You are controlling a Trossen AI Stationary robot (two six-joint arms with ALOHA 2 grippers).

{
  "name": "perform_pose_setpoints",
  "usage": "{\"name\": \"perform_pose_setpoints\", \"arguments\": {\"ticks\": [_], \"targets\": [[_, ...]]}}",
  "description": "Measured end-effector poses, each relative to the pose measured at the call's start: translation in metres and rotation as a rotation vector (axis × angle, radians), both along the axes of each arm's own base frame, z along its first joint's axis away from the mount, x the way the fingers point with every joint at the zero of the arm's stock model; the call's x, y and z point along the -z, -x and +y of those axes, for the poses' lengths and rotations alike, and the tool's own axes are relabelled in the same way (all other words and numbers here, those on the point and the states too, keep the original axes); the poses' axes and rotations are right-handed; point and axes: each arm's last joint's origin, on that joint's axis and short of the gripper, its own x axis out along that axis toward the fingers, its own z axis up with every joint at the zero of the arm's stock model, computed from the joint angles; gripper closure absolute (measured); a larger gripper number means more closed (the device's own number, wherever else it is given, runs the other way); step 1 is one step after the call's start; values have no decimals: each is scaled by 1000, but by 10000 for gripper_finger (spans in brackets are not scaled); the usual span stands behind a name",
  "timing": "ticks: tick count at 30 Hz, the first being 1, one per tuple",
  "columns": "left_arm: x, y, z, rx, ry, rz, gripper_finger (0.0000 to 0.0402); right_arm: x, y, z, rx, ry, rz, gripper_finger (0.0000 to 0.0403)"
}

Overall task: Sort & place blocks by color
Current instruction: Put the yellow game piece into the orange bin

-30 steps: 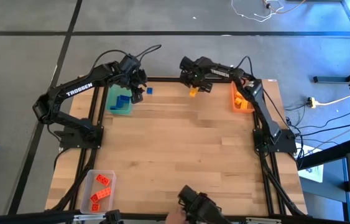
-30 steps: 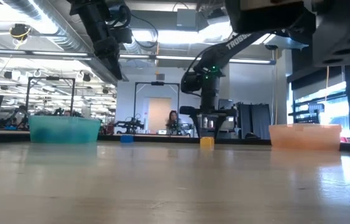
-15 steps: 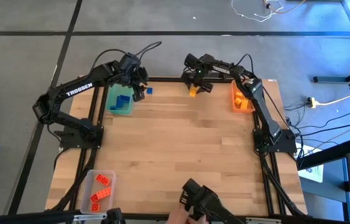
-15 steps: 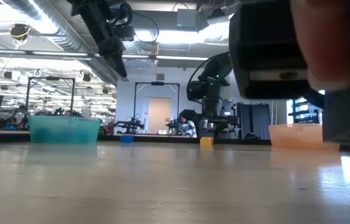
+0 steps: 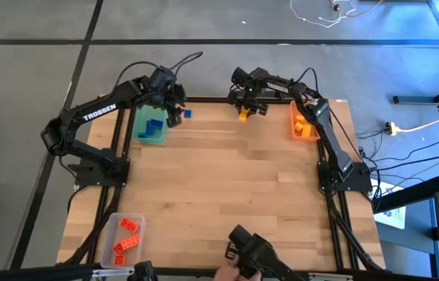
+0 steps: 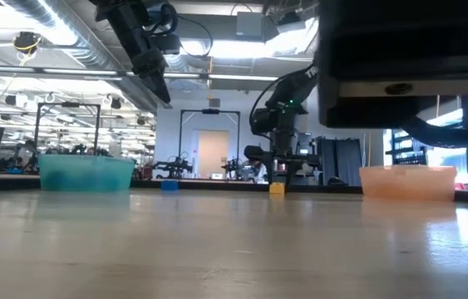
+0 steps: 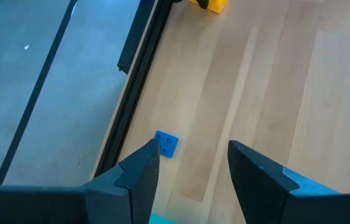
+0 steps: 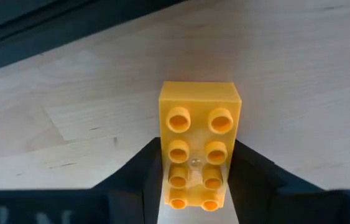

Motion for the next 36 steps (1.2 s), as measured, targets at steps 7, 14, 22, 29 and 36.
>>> {"name": "perform_pose_setpoints", "arguments": {"ticks": [7,14,22,29,36], "targets": [[0,0,0,0,0,0,221,0,1,1,-90,6,-1,264],[0,0,0,0,0,0,221,1,-3,9,-370,96,43,235],[0,0,0,0,0,1,221,1,-12,20,-419,161,129,216],[0,0,0,0,0,1,221,1,-12,21,-424,166,136,258],[0,0,0,0,0,1,221,1,-9,17,-479,148,104,260]]}}
